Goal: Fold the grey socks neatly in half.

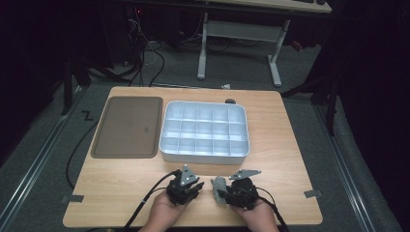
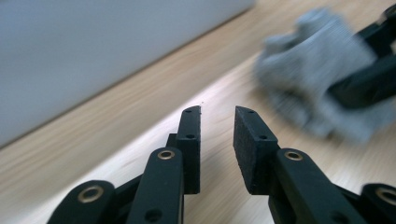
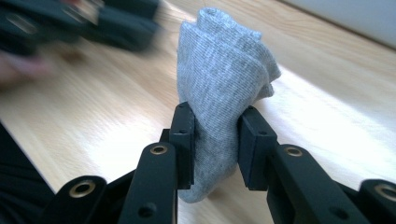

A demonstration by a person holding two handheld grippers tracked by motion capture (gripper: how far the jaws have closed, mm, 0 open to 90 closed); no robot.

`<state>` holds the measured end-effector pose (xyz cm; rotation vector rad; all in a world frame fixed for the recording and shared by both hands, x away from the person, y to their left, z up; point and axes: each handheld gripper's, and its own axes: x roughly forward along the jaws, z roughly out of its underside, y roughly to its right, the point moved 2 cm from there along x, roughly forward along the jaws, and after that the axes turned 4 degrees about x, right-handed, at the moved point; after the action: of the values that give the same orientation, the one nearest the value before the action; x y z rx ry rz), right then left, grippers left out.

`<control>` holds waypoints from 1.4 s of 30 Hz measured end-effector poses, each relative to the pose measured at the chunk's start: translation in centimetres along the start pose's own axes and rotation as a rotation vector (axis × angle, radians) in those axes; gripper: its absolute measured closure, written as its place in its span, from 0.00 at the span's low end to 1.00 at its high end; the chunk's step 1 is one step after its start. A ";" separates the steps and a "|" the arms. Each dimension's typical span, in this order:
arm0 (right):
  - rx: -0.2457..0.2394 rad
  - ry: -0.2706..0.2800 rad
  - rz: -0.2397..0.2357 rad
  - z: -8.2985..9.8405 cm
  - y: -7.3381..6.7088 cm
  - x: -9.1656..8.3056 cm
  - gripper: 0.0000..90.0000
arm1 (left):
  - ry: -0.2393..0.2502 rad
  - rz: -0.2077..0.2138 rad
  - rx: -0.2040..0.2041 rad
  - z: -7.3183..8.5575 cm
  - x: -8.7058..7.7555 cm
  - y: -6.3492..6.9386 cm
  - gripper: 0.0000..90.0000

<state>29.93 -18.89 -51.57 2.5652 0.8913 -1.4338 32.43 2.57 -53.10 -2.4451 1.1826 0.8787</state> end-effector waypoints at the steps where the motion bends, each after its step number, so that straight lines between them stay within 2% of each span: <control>1: -0.005 -0.012 0.011 -0.1 0.2 -0.1 0.79 | 0.002 -0.013 -0.005 0.4 -0.7 -0.6 0.79; 7: -0.037 -0.090 0.082 -0.7 1.2 -0.9 0.79 | 0.004 -0.107 -0.038 3.1 -3.5 -4.1 0.69; 11: -0.055 -0.127 0.114 -1.1 1.8 -1.2 0.79 | 0.020 -0.149 -0.040 4.3 -4.5 -5.0 0.63; 13: -0.053 -0.146 0.130 -1.2 2.1 -1.3 0.79 | 0.042 -0.162 -0.048 4.7 -4.9 -5.3 0.59; 16: -0.058 -0.173 0.164 -1.4 2.6 -1.6 0.79 | 0.062 -0.158 -0.066 5.4 -5.4 -5.7 0.56; 18: -0.063 -0.185 0.174 -1.5 2.9 -1.8 0.79 | 0.066 -0.177 -0.059 5.6 -5.7 -6.0 0.55; 19: -0.063 -0.192 0.177 -1.5 3.1 -1.8 0.79 | 0.079 -0.186 -0.071 5.8 -6.1 -6.3 0.54; 25: -0.060 -0.245 0.217 -1.9 4.3 -2.4 0.79 | 0.109 -0.205 -0.112 6.1 -6.7 -7.4 0.51; 30: -0.068 -0.278 0.250 -2.0 5.0 -2.8 0.78 | 0.113 -0.211 -0.122 6.2 -6.9 -7.8 0.47; 37: -0.111 -0.337 0.281 -2.3 5.8 -3.1 0.78 | 0.118 -0.178 -0.130 6.4 -7.2 -7.9 0.44; 42: -0.128 -0.372 0.288 -2.5 6.1 -3.2 0.78 | 0.133 -0.176 -0.129 6.4 -7.4 -7.8 0.43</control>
<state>33.68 -24.53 -48.90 2.1249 0.5166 -1.6239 32.46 15.11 -53.38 -2.6998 0.9595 0.7734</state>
